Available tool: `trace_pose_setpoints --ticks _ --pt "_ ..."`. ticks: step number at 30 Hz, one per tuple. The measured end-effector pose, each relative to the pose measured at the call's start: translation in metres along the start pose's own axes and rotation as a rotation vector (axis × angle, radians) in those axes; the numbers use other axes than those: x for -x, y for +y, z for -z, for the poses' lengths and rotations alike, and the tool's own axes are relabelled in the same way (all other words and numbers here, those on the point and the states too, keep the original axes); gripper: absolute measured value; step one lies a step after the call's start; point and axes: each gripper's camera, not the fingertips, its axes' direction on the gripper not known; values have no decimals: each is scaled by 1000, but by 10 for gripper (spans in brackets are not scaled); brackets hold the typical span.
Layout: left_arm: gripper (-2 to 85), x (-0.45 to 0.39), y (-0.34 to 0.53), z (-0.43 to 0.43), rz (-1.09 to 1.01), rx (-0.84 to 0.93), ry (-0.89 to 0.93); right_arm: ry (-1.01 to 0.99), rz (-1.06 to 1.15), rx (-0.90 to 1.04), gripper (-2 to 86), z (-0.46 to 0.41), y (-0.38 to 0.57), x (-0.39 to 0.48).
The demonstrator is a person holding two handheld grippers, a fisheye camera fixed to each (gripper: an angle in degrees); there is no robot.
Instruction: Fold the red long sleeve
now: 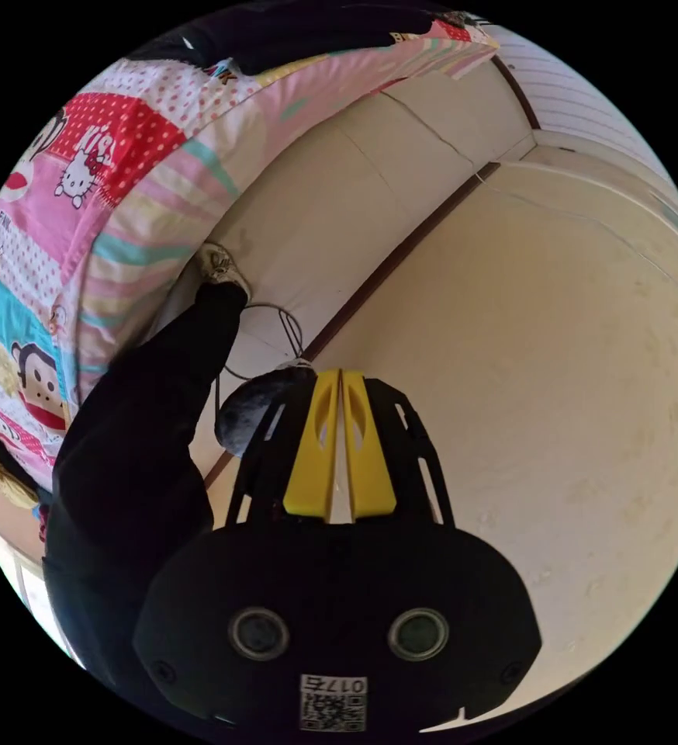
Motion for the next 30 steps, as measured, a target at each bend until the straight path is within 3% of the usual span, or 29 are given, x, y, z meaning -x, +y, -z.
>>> trace_pose_setpoints --ticks 5,8,12,15,17,22,24,27,29,30 --pt "97 41 9 164 -13 -629 436 88 16 -122 5 21 31 11" --pt "136 54 18 216 -6 -862 563 113 -72 -128 5 22 53 -13" --pt "212 67 -1 229 136 -874 603 90 -225 -92 5 9 84 -45" --pt "218 72 -31 198 244 -725 624 76 -282 -84 5 -4 102 -50" --pt "124 71 -21 170 391 -741 407 90 -286 -82 5 -11 107 -44" --pt "84 67 40 110 346 -909 215 109 -239 -112 5 -29 105 -13" --pt "69 79 73 76 254 -951 291 105 -199 -131 5 -40 100 9" --pt "57 113 129 6 12 -939 573 126 -122 -133 5 -57 91 42" --pt "50 145 178 -55 -245 -920 900 145 -76 -137 5 -66 85 61" --pt "49 153 191 -68 -300 -932 973 147 -53 -152 5 -69 82 73"
